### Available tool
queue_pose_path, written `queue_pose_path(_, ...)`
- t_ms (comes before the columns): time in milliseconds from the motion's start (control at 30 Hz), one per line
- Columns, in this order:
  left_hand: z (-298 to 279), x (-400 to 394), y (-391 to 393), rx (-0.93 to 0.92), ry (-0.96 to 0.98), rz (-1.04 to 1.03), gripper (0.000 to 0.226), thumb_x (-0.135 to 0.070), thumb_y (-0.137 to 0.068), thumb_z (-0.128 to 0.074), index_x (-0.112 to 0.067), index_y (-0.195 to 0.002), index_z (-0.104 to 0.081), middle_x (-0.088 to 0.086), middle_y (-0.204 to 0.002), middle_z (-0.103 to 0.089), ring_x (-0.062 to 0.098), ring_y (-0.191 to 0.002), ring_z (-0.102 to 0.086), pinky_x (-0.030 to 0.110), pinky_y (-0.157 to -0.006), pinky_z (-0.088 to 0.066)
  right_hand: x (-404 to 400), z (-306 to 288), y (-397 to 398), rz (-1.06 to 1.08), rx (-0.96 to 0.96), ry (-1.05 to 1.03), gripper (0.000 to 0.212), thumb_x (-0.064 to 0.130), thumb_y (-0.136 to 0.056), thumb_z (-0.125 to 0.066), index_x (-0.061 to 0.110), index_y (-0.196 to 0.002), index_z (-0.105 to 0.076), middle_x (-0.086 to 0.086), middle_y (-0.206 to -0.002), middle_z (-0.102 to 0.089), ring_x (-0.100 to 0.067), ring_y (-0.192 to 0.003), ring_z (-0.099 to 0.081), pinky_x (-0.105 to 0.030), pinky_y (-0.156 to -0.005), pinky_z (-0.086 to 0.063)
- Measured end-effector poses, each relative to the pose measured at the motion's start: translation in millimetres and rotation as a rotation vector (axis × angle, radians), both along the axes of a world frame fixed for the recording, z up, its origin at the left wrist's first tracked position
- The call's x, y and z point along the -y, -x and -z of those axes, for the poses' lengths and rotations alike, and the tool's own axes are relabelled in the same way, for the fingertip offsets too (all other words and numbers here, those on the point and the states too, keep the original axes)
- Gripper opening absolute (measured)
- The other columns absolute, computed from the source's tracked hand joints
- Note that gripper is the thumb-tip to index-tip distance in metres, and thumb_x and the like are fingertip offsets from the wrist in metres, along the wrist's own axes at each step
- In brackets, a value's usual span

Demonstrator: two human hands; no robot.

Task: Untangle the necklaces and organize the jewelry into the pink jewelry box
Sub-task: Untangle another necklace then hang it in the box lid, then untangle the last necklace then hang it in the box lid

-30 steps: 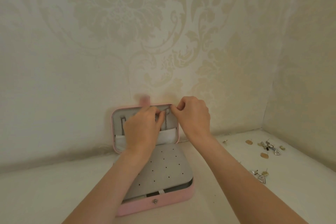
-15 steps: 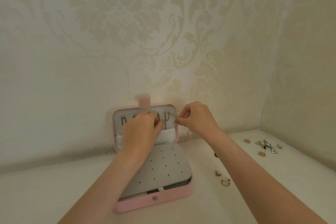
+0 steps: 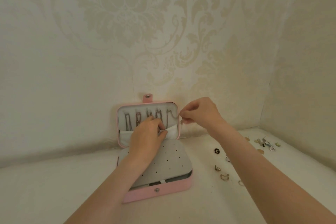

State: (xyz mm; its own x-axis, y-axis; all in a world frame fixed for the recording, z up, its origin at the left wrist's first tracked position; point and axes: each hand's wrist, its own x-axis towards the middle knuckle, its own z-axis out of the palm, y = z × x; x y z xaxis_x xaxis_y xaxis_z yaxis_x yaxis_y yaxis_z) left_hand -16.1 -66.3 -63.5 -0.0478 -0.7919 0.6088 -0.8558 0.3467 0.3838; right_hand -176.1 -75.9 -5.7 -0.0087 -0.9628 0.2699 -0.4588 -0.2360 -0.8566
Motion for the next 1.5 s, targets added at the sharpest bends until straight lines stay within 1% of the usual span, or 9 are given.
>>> queue_pose_path(167, -2, 1, -1, -0.026, -0.05, 0.015, 0.008, -0.021, -0.083, -0.065, -0.014, -0.087, -0.067, -0.011, -0.075, -0.043, 0.008, -0.074, -0.043, 0.018, -0.061, -0.024, 3, -13, -24, 0.015, 0.261, 0.06, 0.019, -0.006, -0.076, -0.068, 0.01, -0.065, -0.067, -0.006, -0.068, -0.066, -0.023, -0.067, -0.069, -0.031, -0.076, -0.058)
queue_pose_path(267, -3, 1, -1, -0.018, -0.059, 0.007, 0.01, -0.021, -0.085, -0.063, -0.014, -0.09, -0.067, -0.008, -0.08, -0.046, 0.008, -0.076, -0.042, 0.017, -0.063, -0.024, 5, -9, -32, 0.082, 0.154, 0.163, 0.017, -0.004, -0.072, -0.07, 0.012, -0.064, -0.068, 0.0, -0.063, -0.064, -0.021, -0.074, -0.068, -0.031, -0.077, -0.056)
queue_pose_path(467, -3, 2, 1, -0.007, -0.072, -0.013, 0.012, -0.023, -0.086, -0.062, -0.015, -0.093, -0.067, -0.007, -0.08, -0.048, 0.007, -0.076, -0.042, 0.017, -0.062, -0.023, 6, -1, -35, 0.085, -0.066, 0.217, 0.01, -0.002, -0.072, -0.069, 0.004, -0.081, -0.07, -0.005, -0.07, -0.063, -0.01, -0.063, -0.058, -0.006, -0.053, -0.042)
queue_pose_path(700, -2, 1, 1, -0.013, -0.059, -0.012, 0.013, -0.025, -0.087, -0.061, -0.015, -0.094, -0.067, -0.008, -0.08, -0.049, 0.007, -0.076, -0.043, 0.016, -0.064, -0.027, 2, 4, -31, 0.039, -0.287, 0.28, 0.021, -0.006, -0.08, -0.052, 0.005, -0.085, -0.069, -0.012, -0.084, -0.07, -0.026, -0.073, -0.067, -0.035, -0.073, -0.055)
queue_pose_path(800, -1, 0, 1, -0.018, -0.051, -0.01, 0.013, -0.024, -0.088, -0.06, -0.015, -0.095, -0.067, -0.005, -0.083, -0.051, 0.008, -0.077, -0.044, 0.017, -0.065, -0.027, -7, 11, -26, -0.081, -0.42, 0.246, 0.025, 0.0, -0.086, -0.048, 0.01, -0.09, -0.07, -0.008, -0.088, -0.071, -0.02, -0.06, -0.068, -0.026, -0.06, -0.053)
queue_pose_path(967, -2, -10, -2, 0.032, -0.029, 0.052, 0.022, -0.016, -0.09, -0.055, -0.012, -0.111, -0.062, -0.001, -0.097, -0.05, 0.012, -0.088, -0.048, 0.016, -0.073, -0.034, -12, 27, -26, -0.2, -0.756, 0.149, 0.034, 0.008, -0.09, -0.045, 0.016, -0.119, -0.062, -0.003, -0.119, -0.055, -0.026, -0.105, -0.056, -0.035, -0.086, -0.046)
queue_pose_path(1100, -1, -26, -17, 0.175, 0.054, 0.049, 0.026, -0.016, -0.092, -0.05, -0.018, -0.117, -0.058, -0.003, -0.111, -0.055, 0.015, -0.107, -0.047, 0.023, -0.082, -0.04, -15, 30, -36, -0.088, -0.941, 0.23, 0.026, 0.016, -0.094, -0.045, 0.012, -0.117, -0.057, -0.006, -0.116, -0.049, -0.029, -0.102, -0.055, -0.035, -0.075, -0.042)
queue_pose_path(1333, -8, -48, -50, 0.25, -0.071, 0.095, 0.025, -0.017, -0.092, -0.05, -0.015, -0.112, -0.065, -0.006, -0.115, -0.061, 0.014, -0.11, -0.053, 0.022, -0.086, -0.04, -23, 36, -50, 0.105, -0.901, 0.363, 0.017, 0.012, -0.097, -0.042, 0.006, -0.11, -0.051, -0.009, -0.118, -0.047, -0.03, -0.088, -0.059, -0.032, -0.062, -0.035)
queue_pose_path(1500, -22, -68, -65, 0.221, -0.447, 0.25, 0.043, -0.041, -0.087, -0.06, -0.023, -0.125, -0.056, -0.012, -0.131, -0.053, 0.006, -0.12, -0.048, 0.021, -0.1, -0.037, -36, 15, -24, -0.141, -0.684, 0.168, 0.021, 0.036, -0.088, -0.061, 0.018, -0.096, -0.056, 0.004, -0.104, -0.052, -0.012, -0.09, -0.05, -0.024, -0.074, -0.04)
